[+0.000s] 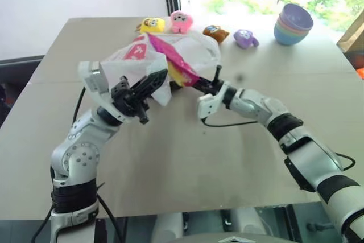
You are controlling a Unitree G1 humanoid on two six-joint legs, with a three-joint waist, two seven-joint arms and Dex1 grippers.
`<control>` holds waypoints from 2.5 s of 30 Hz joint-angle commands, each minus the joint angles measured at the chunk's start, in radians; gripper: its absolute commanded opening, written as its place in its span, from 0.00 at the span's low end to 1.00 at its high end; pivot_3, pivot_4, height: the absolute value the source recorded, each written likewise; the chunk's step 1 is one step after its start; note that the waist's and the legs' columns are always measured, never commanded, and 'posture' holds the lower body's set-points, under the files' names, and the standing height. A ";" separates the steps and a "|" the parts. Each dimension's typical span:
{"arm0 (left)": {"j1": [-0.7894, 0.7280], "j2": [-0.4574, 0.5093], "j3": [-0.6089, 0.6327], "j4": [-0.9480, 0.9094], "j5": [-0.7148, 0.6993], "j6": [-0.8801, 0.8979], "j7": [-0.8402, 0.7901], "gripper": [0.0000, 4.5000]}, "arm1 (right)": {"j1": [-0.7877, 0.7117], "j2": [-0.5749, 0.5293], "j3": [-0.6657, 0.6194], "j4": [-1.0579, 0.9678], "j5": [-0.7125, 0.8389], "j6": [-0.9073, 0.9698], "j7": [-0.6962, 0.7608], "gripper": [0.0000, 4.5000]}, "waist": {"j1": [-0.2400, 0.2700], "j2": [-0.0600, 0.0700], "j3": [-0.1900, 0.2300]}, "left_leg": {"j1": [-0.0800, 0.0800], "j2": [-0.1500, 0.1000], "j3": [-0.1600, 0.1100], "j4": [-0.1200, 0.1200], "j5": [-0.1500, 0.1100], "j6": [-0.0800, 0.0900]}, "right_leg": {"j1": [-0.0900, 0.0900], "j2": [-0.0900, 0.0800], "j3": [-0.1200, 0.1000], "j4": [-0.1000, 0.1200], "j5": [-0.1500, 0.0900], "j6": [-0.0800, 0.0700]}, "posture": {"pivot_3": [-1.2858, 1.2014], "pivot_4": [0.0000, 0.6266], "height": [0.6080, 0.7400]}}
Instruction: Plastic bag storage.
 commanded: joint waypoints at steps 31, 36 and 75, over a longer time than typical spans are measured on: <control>-0.098 0.016 0.293 0.219 0.147 -0.302 0.205 0.00 | 0.498 -0.695 -0.264 -0.969 1.216 0.729 1.047 0.99 | 0.015 -0.001 0.001 | 0.004 0.002 -0.002 0.000 0.000 0.001 | 0.006 -0.002 -0.002 -0.001 0.000 0.000 | 0.52 0.24 1.00; -0.152 0.009 0.299 0.257 0.150 -0.327 0.225 0.00 | 0.273 -0.470 -0.324 -0.997 1.349 0.974 0.964 0.99 | 0.022 -0.006 -0.001 | 0.005 0.002 -0.004 0.001 0.000 0.000 | 0.006 0.004 -0.003 0.000 0.003 -0.004 | 0.52 0.24 1.00; -0.143 -0.097 0.205 0.254 0.416 -0.545 0.468 0.00 | -0.204 0.223 -0.092 0.121 0.553 0.544 1.071 0.99 | 0.020 -0.008 -0.003 | -0.003 0.001 -0.001 0.000 0.001 -0.002 | 0.002 0.000 -0.009 -0.002 0.003 -0.005 | 0.52 0.24 1.00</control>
